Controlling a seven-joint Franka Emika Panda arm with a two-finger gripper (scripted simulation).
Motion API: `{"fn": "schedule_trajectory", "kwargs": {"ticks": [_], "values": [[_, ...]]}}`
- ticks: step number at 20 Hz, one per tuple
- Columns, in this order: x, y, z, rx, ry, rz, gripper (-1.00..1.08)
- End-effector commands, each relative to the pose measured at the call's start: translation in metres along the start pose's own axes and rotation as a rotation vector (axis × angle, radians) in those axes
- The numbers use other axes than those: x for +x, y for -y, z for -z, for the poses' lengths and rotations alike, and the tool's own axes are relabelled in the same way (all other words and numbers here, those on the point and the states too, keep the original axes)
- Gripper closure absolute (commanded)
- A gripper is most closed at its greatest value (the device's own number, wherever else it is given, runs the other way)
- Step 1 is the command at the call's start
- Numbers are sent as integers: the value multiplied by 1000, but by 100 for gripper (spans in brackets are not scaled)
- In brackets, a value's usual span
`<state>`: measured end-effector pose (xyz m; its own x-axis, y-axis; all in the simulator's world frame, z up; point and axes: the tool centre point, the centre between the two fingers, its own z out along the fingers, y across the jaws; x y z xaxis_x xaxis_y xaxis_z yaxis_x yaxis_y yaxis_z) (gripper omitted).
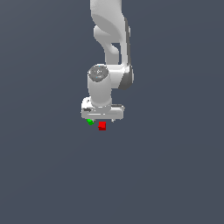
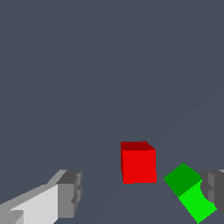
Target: Stack the red cube on top of the green cube.
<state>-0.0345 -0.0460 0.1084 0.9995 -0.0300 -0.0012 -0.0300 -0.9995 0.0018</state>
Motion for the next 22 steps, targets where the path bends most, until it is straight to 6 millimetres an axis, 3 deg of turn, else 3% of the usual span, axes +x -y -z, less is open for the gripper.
{"fn": "schedule_trajectory", "kwargs": {"ticks": [1, 7, 16, 22], "values": [[-8, -5, -14, 0, -1, 6, -92], [-19, -12, -34, 1, -1, 15, -92], [-20, -13, -42, 1, 0, 16, -92], [-21, -13, -67, 2, 0, 16, -92]]}}
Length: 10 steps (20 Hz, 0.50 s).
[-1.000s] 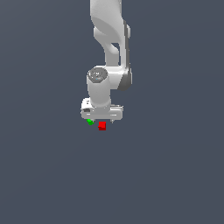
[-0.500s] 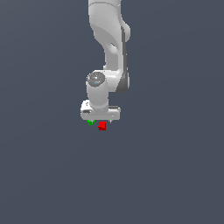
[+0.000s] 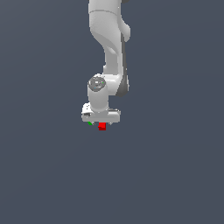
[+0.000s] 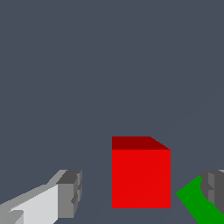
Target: Stack the red cube on top of the green cube.
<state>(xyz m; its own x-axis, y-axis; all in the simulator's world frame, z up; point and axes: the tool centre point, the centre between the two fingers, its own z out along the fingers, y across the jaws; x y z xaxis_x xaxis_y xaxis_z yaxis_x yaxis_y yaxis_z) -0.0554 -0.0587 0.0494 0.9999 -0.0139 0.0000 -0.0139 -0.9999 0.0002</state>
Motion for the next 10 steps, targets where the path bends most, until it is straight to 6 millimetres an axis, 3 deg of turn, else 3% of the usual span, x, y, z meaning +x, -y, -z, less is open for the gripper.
{"fn": "schedule_trajectory", "kwargs": {"ticks": [1, 9, 10], "values": [[-1, 0, -13, 0, 1, 0, -92], [0, 0, -30, 0, 0, 1, -92], [0, 0, -30, 0, 0, 1, 108]]}}
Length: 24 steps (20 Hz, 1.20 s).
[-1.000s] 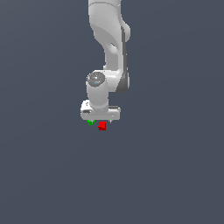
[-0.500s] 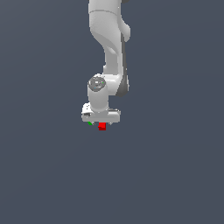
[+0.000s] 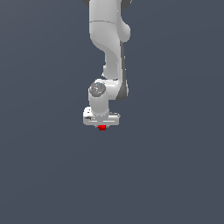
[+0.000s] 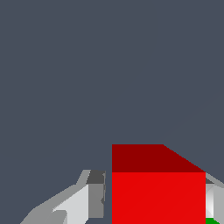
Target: Stack the red cube on top of the green cube.
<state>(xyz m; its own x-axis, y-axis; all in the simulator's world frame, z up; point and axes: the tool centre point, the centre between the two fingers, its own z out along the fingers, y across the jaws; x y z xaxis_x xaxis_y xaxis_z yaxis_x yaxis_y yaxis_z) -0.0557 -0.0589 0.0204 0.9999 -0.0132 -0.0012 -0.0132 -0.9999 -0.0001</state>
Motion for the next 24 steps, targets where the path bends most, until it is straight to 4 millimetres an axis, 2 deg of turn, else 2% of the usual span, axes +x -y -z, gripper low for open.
{"fn": "schedule_trajectory", "kwargs": {"ticks": [1, 14, 19, 24], "values": [[0, 0, -1, 0, -1, 0, 108], [0, 0, 4, 0, -1, 0, 108], [0, 0, 22, 0, -1, 0, 108], [-1, 0, 54, 0, -1, 0, 108]]}}
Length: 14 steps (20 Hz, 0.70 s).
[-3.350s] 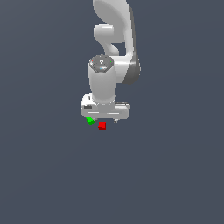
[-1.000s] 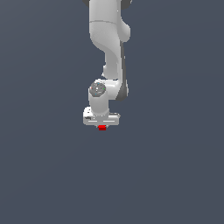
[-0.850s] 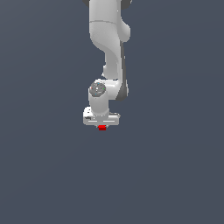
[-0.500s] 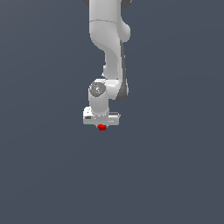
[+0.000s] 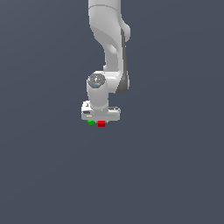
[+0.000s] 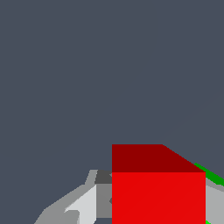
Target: Stack the red cube on top of the green cube.
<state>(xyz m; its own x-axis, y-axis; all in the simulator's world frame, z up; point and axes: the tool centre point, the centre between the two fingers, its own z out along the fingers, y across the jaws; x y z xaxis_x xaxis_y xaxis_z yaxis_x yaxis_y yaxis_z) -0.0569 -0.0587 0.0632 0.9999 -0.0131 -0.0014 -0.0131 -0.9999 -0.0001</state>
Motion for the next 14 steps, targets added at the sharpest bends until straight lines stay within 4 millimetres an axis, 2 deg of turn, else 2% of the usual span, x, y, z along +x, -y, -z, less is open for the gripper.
{"fn": "schedule_trajectory", "kwargs": {"ticks": [1, 8, 14], "values": [[0, 0, 18, 0, -1, 0, 108], [1, 0, 50, 0, -1, 0, 108], [1, 0, 53, 0, -2, 0, 108]]}}
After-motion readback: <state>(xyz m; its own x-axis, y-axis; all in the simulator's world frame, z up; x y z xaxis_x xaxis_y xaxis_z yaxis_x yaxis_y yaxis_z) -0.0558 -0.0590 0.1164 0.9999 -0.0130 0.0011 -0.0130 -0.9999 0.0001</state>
